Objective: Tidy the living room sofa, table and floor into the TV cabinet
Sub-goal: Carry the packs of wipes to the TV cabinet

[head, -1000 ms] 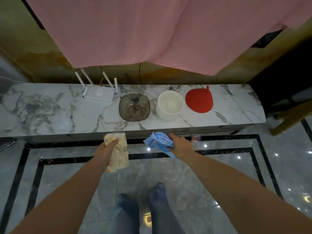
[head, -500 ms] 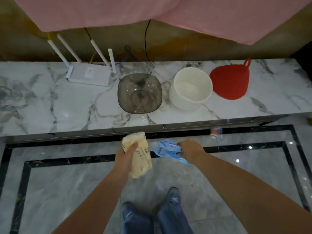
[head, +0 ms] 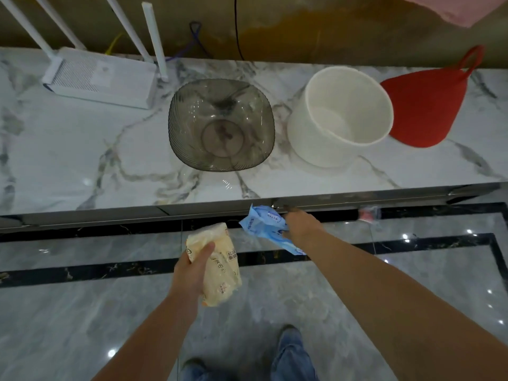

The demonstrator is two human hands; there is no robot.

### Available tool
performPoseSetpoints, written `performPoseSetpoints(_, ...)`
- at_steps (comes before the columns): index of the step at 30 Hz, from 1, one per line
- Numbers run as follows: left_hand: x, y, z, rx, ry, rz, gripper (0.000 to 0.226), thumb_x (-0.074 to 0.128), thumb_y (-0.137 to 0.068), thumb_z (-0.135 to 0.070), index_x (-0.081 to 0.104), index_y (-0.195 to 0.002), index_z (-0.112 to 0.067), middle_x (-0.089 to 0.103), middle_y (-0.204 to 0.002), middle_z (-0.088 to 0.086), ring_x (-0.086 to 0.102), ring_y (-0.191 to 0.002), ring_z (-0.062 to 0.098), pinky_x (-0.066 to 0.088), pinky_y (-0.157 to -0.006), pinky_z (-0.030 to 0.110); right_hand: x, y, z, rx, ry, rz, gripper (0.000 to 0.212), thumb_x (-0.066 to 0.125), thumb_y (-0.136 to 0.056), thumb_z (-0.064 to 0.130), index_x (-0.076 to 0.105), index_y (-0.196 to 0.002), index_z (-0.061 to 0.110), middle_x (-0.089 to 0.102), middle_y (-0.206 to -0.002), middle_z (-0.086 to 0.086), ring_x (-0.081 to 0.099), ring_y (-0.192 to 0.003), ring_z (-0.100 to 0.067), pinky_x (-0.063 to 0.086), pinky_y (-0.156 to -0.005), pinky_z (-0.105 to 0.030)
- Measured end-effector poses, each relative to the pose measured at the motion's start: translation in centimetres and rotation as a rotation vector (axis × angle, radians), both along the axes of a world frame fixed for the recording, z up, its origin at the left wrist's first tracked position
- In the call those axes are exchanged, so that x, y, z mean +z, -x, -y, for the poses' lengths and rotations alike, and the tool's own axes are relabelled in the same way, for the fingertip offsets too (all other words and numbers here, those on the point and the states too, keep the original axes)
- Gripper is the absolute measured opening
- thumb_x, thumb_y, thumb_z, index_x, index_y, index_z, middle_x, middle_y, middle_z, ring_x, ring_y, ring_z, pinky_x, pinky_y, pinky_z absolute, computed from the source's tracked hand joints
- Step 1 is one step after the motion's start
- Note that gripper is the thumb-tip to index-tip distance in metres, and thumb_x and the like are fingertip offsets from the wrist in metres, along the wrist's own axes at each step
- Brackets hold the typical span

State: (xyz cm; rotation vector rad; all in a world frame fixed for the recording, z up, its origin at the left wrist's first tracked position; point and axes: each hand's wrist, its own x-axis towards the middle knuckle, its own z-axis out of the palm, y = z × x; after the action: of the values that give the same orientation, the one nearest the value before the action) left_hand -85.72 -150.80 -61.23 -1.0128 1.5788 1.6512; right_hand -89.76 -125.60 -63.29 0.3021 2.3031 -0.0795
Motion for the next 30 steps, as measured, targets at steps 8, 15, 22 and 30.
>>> performPoseSetpoints(8,-2.9,0.8,1.1,0.082,-0.029,-0.035,0.015,0.069,-0.090,-0.033,0.067,-0.104,-0.029,0.072,-0.110,0.004,0.067,-0.104,0.027,0.050,-0.097,0.054,-5.1,1.5,1.2,0.097,-0.003,-0.033,0.036,0.061,-0.094,0.011,0.060,-0.130,0.013,0.034,-0.153,-0.005,0.058,-0.118,-0.031,0.052,-0.096,-0.043)
performPoseSetpoints(15,-1.8,0.5,1.6,0.122,-0.049,-0.061,0.029,0.070,-0.088,-0.033,0.066,-0.116,-0.024,0.075,-0.106,0.003,0.070,-0.101,0.026,0.054,-0.091,0.049,-5.6,-1.0,2.0,0.134,-0.040,0.038,0.034,0.056,-0.099,0.019,0.056,-0.133,0.017,0.025,-0.154,-0.006,0.058,-0.119,-0.030,0.051,-0.097,-0.040)
performPoseSetpoints(22,3.1,-0.9,0.5,0.031,-0.131,0.029,0.019,0.068,-0.089,-0.033,0.067,-0.105,-0.024,0.078,-0.092,0.004,0.072,-0.093,0.028,0.055,-0.086,0.050,-2.8,-8.8,2.3,0.108,0.081,0.189,0.048,0.062,-0.095,0.031,0.051,-0.141,0.024,0.020,-0.162,0.001,0.056,-0.123,-0.030,0.050,-0.097,-0.037)
performPoseSetpoints(30,1.7,-0.4,-1.2,0.372,-0.145,0.087,0.044,0.067,-0.087,-0.028,0.057,-0.130,-0.022,0.069,-0.121,0.008,0.068,-0.105,0.027,0.058,-0.078,0.042,5.3,-13.9,-0.4,-0.140,0.226,0.182,0.029,0.066,-0.087,0.047,0.066,-0.104,0.022,0.067,-0.104,0.000,0.064,-0.097,-0.020,0.048,-0.078,-0.027)
